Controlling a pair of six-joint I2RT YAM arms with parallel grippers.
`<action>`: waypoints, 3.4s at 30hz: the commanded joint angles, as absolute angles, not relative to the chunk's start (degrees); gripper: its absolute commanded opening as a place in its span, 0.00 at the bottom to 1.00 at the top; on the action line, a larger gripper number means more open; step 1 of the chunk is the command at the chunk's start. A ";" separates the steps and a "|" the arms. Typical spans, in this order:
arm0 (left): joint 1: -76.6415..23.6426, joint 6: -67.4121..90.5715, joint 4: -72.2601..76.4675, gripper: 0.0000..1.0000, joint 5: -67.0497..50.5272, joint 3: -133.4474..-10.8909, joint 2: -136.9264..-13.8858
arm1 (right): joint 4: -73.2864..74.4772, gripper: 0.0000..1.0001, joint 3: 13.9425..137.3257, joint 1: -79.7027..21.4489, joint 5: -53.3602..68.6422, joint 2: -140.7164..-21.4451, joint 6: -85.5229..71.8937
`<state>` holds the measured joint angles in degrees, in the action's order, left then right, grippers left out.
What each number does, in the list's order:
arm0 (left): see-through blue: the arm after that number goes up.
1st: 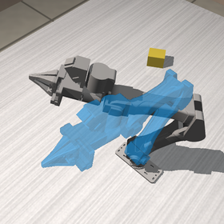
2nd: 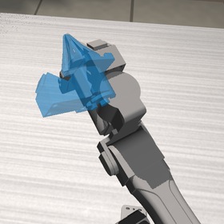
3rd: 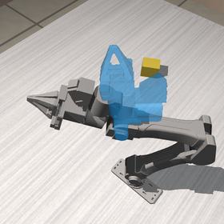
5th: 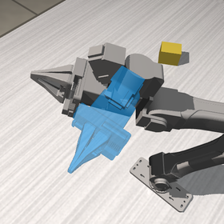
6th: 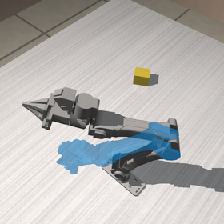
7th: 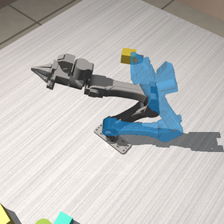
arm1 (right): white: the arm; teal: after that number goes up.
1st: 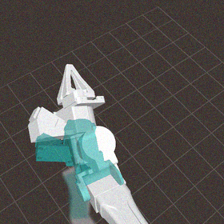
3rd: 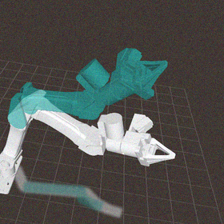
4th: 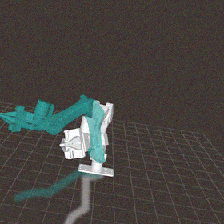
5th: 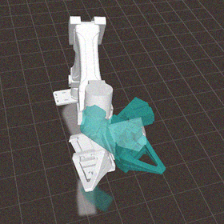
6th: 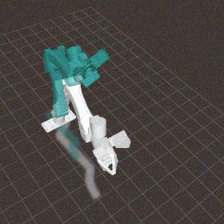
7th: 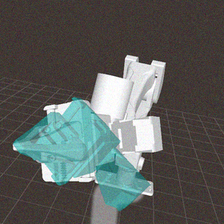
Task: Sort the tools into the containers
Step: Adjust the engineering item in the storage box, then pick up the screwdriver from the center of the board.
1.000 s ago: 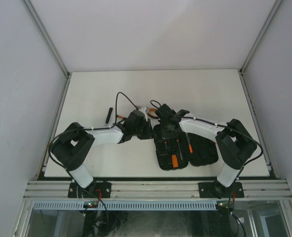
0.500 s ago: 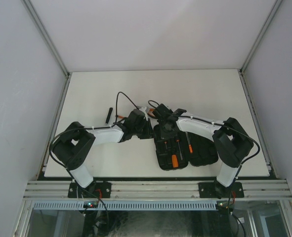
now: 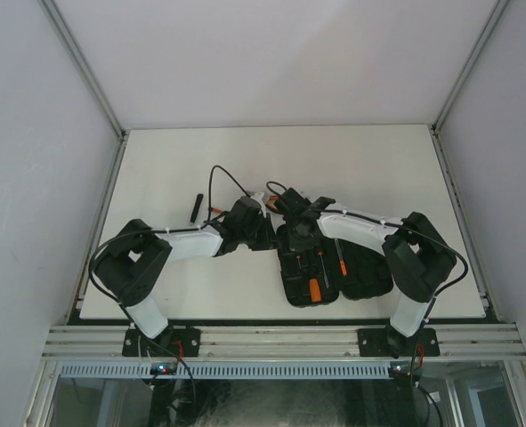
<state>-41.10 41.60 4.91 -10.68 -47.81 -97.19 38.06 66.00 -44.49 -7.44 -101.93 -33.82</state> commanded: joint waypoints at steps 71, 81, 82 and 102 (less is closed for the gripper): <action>-34.58 48.85 -28.15 0.54 26.70 -58.79 -84.35 | 20.02 0.51 37.00 -46.68 -10.08 -58.25 -36.14; -30.16 47.39 -31.86 0.60 26.86 -70.35 -95.82 | 19.22 0.51 34.56 -47.52 -10.96 -59.31 -36.52; -29.81 47.30 -32.16 0.60 26.62 -71.12 -96.74 | 19.32 0.51 34.49 -47.67 -11.17 -59.32 -36.94; -26.21 48.71 -35.33 0.54 22.56 -80.35 -110.88 | 15.25 0.50 32.67 -50.13 -8.80 -62.27 -39.43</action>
